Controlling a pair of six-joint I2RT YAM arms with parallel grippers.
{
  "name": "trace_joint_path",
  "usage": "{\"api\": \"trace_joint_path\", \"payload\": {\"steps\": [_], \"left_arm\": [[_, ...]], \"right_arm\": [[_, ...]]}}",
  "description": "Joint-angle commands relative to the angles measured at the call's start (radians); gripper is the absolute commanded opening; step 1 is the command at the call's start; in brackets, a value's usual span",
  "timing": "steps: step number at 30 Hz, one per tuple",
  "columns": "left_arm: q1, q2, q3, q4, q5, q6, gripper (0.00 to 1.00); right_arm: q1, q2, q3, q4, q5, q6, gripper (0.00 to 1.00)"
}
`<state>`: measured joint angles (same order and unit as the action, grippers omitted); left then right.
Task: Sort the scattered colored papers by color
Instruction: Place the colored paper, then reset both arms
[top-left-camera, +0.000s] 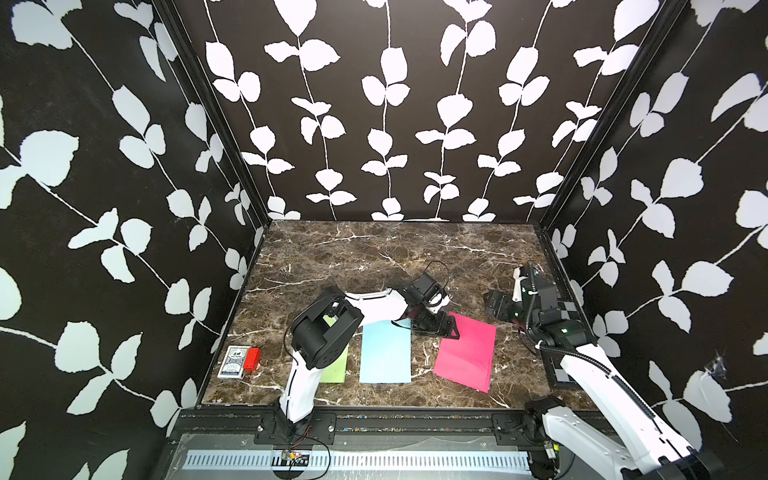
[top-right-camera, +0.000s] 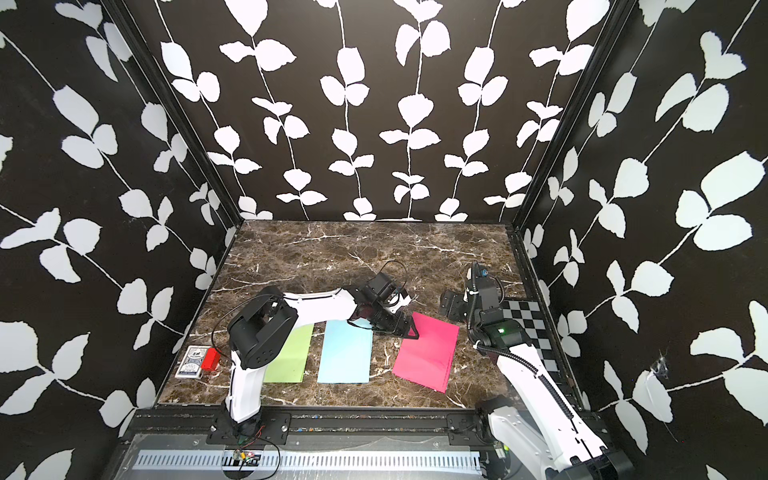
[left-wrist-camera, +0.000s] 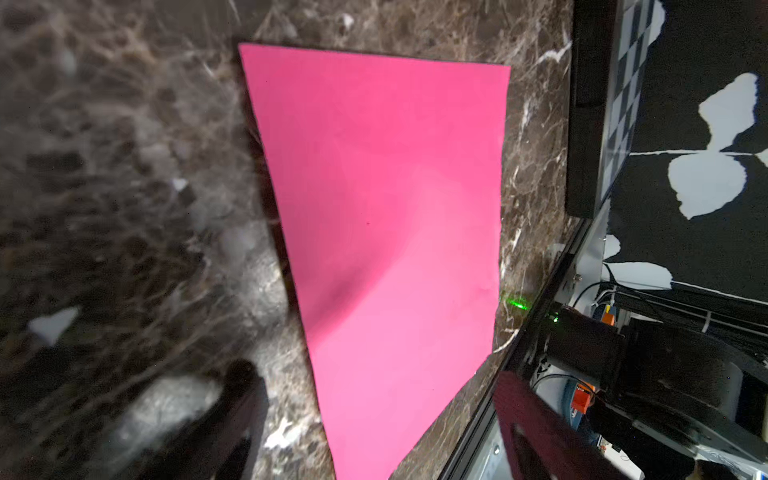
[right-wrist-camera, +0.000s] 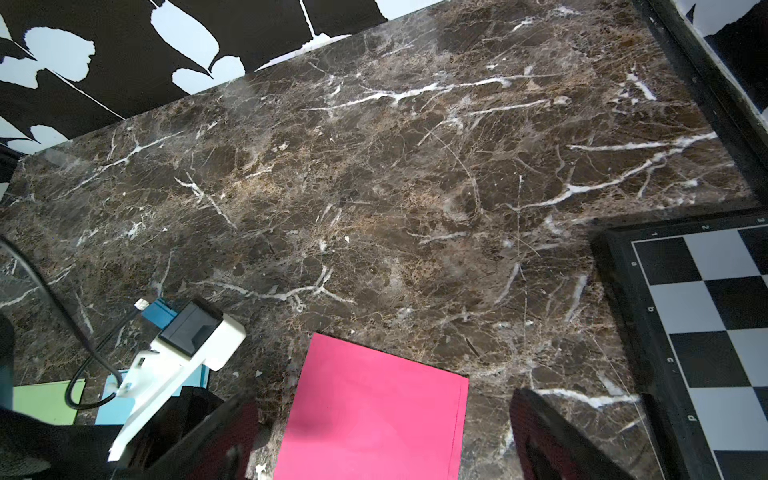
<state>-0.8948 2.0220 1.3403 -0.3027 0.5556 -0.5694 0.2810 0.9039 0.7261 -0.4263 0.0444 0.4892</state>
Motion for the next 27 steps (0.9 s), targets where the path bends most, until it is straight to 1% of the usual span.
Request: {"api": "trace_joint_path", "payload": {"steps": [1, 5, 8, 12, 15, 18, 20, 23, 27], "left_arm": [[0.006, -0.048, 0.015, -0.095, -0.12, 0.052, 0.99], [0.008, -0.092, 0.016, -0.13, -0.203, 0.076, 0.99], [0.018, -0.149, 0.014, -0.15, -0.298, 0.11, 0.99], [0.081, -0.242, -0.002, -0.202, -0.434, 0.161, 0.99], [0.169, -0.336, -0.041, -0.22, -0.536, 0.204, 0.99], [0.292, -0.438, -0.085, -0.246, -0.7, 0.261, 0.99], [0.38, -0.509, -0.142, -0.226, -0.81, 0.292, 0.99], [0.523, -0.606, -0.249, -0.144, -0.9, 0.33, 0.99], [0.688, -0.726, -0.44, 0.049, -1.023, 0.407, 0.99]], "right_arm": [[-0.003, 0.017, -0.028, 0.033, -0.011, 0.011, 0.95], [-0.003, 0.038, -0.027, 0.044, -0.02, 0.01, 0.95], [-0.003, 0.065, -0.014, 0.047, -0.023, -0.004, 0.96], [-0.003, 0.125, 0.036, 0.05, -0.036, -0.038, 0.98], [-0.003, 0.179, 0.087, 0.055, -0.017, -0.079, 1.0], [-0.005, 0.259, 0.155, 0.042, 0.02, -0.117, 1.0], [-0.008, 0.319, 0.196, 0.042, 0.056, -0.14, 1.0], [-0.018, 0.4, 0.221, 0.083, 0.103, -0.194, 1.0], [-0.025, 0.461, 0.181, 0.224, 0.125, -0.302, 1.0]]}}
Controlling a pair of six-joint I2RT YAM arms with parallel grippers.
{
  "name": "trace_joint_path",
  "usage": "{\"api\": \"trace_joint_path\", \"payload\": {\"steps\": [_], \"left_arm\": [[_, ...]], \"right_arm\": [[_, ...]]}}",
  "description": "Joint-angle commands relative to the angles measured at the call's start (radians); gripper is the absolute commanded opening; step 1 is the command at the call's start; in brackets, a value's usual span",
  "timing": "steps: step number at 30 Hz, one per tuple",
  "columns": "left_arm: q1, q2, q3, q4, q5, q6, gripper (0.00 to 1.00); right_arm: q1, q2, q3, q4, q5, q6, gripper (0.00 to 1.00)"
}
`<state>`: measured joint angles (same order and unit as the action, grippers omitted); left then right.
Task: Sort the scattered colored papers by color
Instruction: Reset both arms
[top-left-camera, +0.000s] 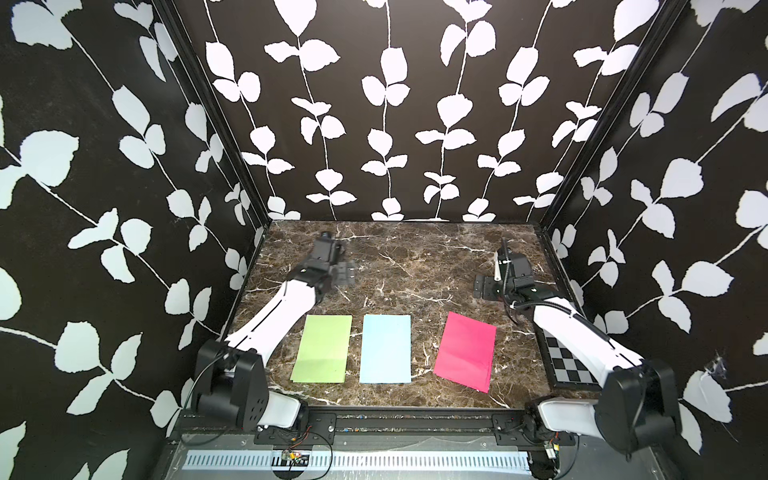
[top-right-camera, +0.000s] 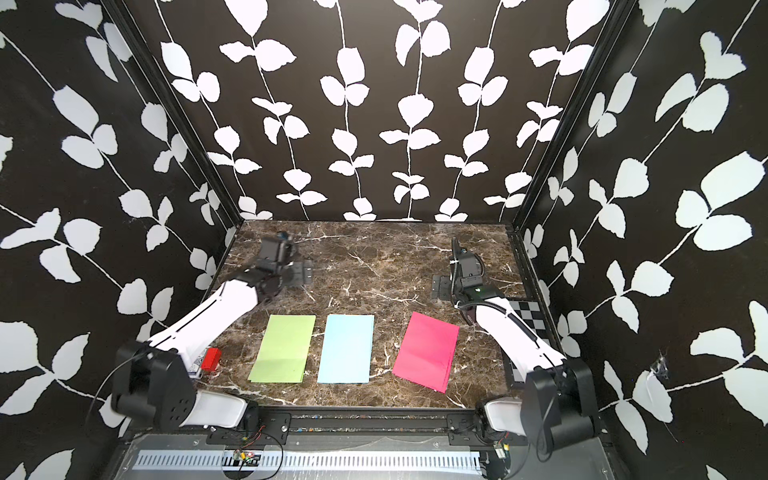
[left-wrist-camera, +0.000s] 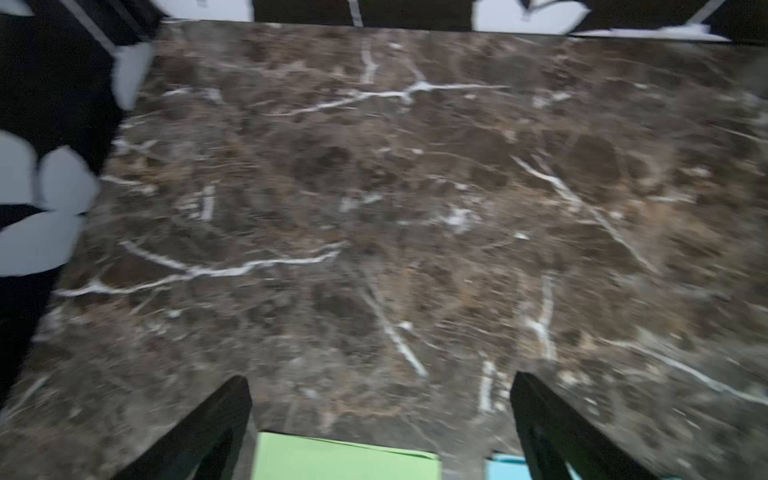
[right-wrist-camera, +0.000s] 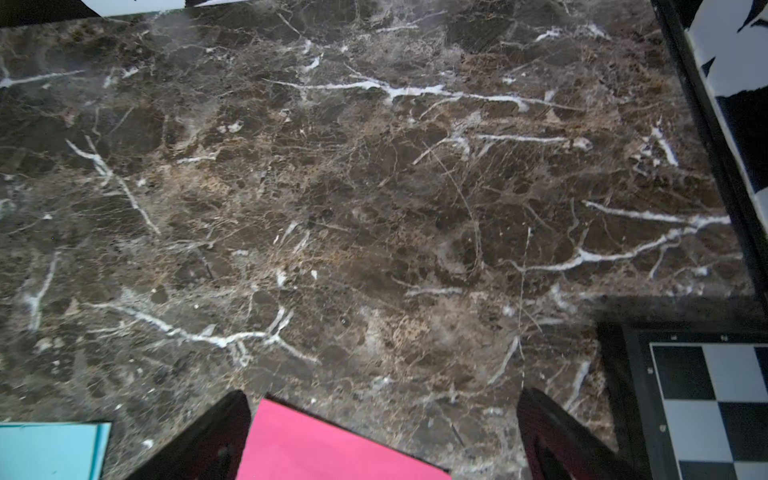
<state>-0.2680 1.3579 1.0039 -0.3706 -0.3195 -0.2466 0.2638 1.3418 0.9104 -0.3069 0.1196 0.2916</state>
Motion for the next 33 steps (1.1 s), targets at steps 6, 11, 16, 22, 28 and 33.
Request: {"api": "trace_joint_path", "payload": {"steps": [6, 11, 16, 22, 28, 33], "left_arm": [[0.234, -0.175, -0.469, 0.62, -0.151, 0.206, 0.99], [0.26, -0.058, -0.545, 0.839, -0.065, 0.214, 0.99], [0.26, 0.074, -0.539, 1.023, 0.033, 0.223, 0.99], [0.256, 0.119, -0.508, 1.016, 0.125, 0.261, 0.99], [0.252, 0.169, -0.607, 1.215, 0.258, 0.311, 0.99], [0.246, 0.211, -0.62, 1.329, 0.244, 0.323, 0.99]], "right_arm": [[-0.039, 0.03, -0.121, 0.331, 0.111, -0.091, 1.0], [-0.056, 0.043, -0.18, 0.439, 0.108, -0.093, 1.0], [-0.075, 0.004, -0.201, 0.451, 0.116, -0.152, 1.0], [-0.136, -0.022, -0.281, 0.553, 0.101, -0.186, 1.0], [-0.178, -0.021, -0.362, 0.684, 0.118, -0.212, 1.0], [-0.2, 0.01, -0.427, 0.816, 0.119, -0.279, 1.0]]}}
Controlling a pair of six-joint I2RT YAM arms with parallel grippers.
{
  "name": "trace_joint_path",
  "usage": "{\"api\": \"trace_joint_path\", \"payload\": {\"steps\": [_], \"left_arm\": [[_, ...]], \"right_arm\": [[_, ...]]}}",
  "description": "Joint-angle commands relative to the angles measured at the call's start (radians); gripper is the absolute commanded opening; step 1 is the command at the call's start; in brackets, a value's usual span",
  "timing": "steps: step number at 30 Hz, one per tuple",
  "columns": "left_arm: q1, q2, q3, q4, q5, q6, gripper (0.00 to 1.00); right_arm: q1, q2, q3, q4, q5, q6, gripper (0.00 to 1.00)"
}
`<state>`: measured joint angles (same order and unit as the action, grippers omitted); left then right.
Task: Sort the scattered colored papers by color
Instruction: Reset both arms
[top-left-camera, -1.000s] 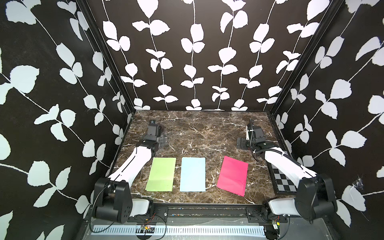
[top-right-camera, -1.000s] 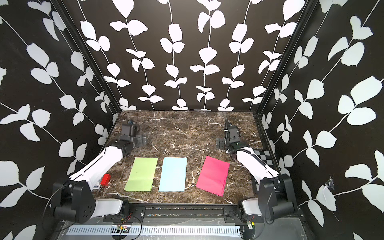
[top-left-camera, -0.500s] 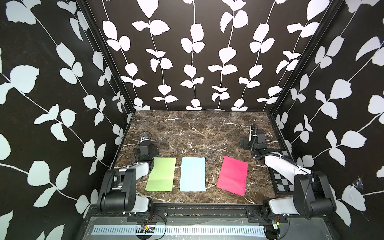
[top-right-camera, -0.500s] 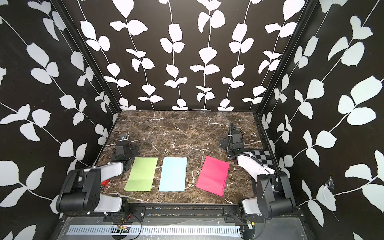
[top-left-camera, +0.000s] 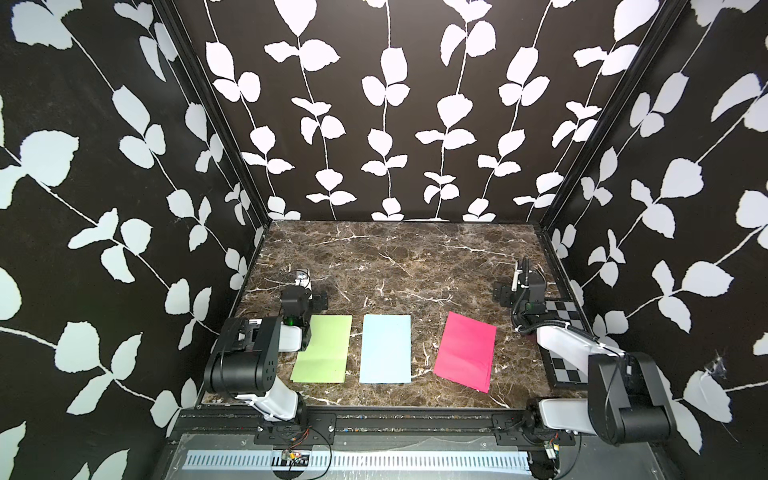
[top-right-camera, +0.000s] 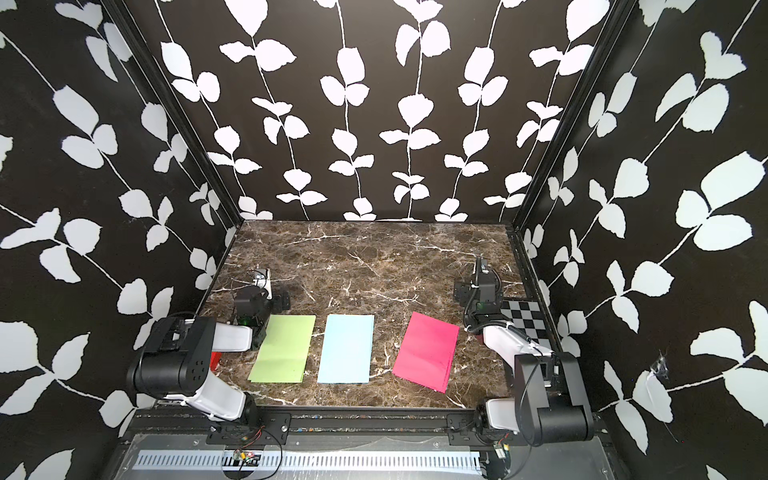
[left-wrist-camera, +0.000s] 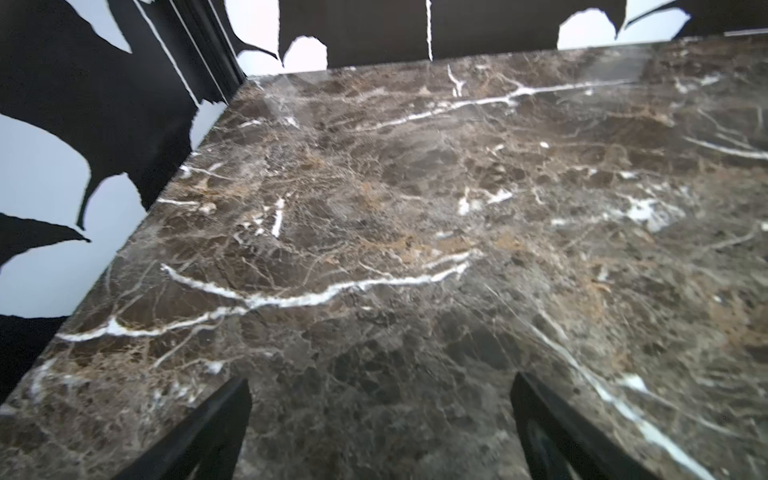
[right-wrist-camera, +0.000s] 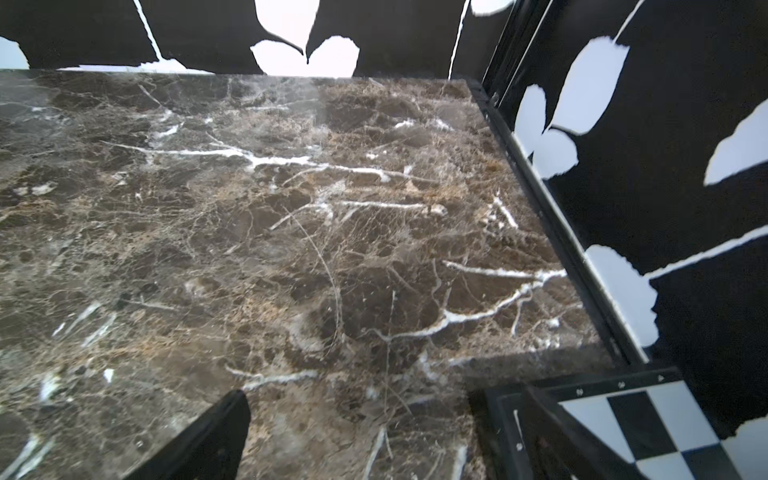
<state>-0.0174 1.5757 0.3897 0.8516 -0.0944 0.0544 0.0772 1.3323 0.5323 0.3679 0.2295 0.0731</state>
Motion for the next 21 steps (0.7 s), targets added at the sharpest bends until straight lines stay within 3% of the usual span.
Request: {"api": "trace_joint_path", "payload": {"steps": [1, 2, 6, 8, 10, 12, 21], "left_arm": [[-0.005, -0.006, -0.006, 0.103, 0.022, 0.022, 0.99], [-0.004, -0.031, 0.006, 0.032, 0.021, 0.017, 0.99], [-0.006, -0.024, 0.002, 0.058, 0.025, 0.018, 0.99], [-0.007, -0.022, 0.0, 0.067, 0.024, 0.02, 0.99], [-0.006, -0.021, 0.0, 0.067, 0.023, 0.02, 0.99], [-0.006, -0.029, 0.002, 0.049, 0.021, 0.018, 0.99], [-0.007, -0.028, 0.003, 0.05, 0.024, 0.023, 0.99]], "right_arm": [[-0.024, 0.045, -0.06, 0.19, -0.006, -0.066, 1.0], [-0.033, 0.072, -0.067, 0.235, -0.029, -0.067, 1.0], [-0.045, 0.173, -0.065, 0.343, -0.141, -0.089, 0.97], [-0.048, 0.169, -0.095, 0.385, -0.141, -0.085, 0.98], [-0.048, 0.216, -0.143, 0.545, -0.132, -0.08, 1.0], [-0.049, 0.187, -0.119, 0.441, -0.121, -0.076, 1.0], [-0.048, 0.193, -0.127, 0.472, -0.121, -0.078, 0.99]]}}
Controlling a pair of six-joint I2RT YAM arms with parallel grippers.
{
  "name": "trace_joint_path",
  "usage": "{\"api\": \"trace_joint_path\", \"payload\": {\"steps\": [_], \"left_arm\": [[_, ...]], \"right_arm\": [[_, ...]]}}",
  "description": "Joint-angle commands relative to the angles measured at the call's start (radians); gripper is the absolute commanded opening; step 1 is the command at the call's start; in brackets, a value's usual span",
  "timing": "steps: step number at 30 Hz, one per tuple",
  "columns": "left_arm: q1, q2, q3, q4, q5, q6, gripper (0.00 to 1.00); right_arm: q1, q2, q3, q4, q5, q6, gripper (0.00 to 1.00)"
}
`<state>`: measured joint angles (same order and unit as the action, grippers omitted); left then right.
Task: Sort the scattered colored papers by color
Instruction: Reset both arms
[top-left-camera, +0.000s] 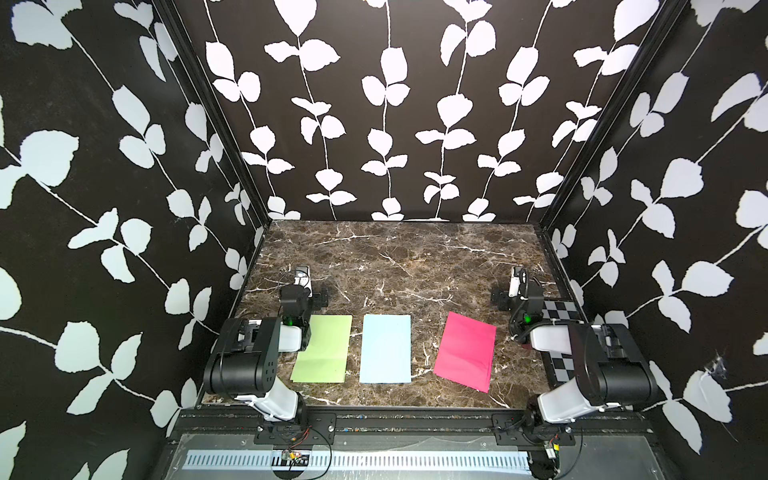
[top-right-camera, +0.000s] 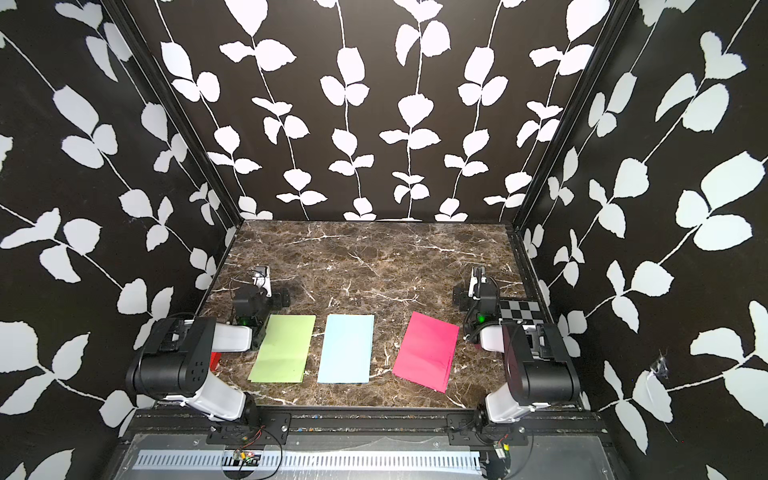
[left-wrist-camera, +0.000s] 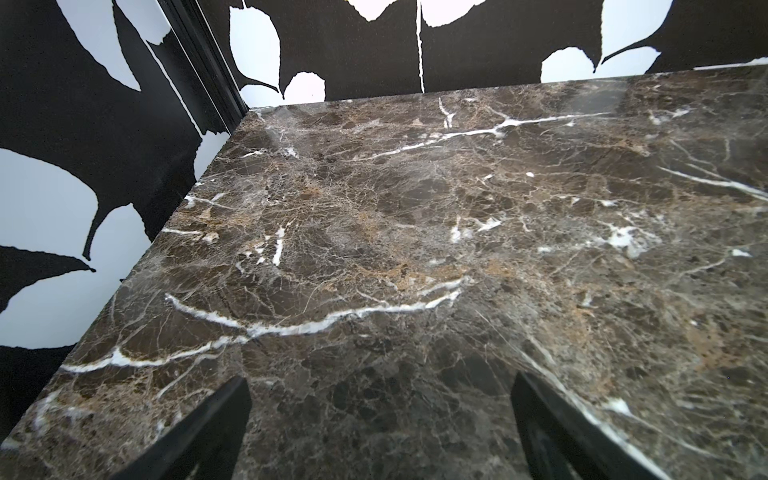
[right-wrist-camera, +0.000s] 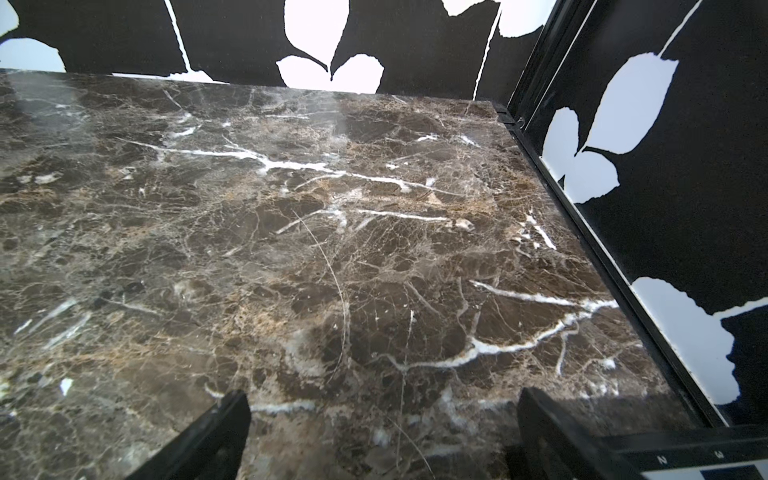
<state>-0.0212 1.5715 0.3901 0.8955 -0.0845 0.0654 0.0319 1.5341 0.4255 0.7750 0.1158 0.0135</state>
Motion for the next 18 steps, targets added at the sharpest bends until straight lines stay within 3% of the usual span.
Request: {"api": "trace_joint_path", "payload": {"steps": [1, 18], "left_arm": [[-0.004, -0.024, 0.003, 0.006, 0.014, 0.012, 0.99], [-0.003, -0.022, 0.006, 0.002, 0.014, 0.012, 0.99]], "right_arm": [[-0.003, -0.012, -0.019, 0.058, -0.007, -0.018, 0.99], [-0.004, -0.01, -0.017, 0.056, -0.01, -0.018, 0.99]]}}
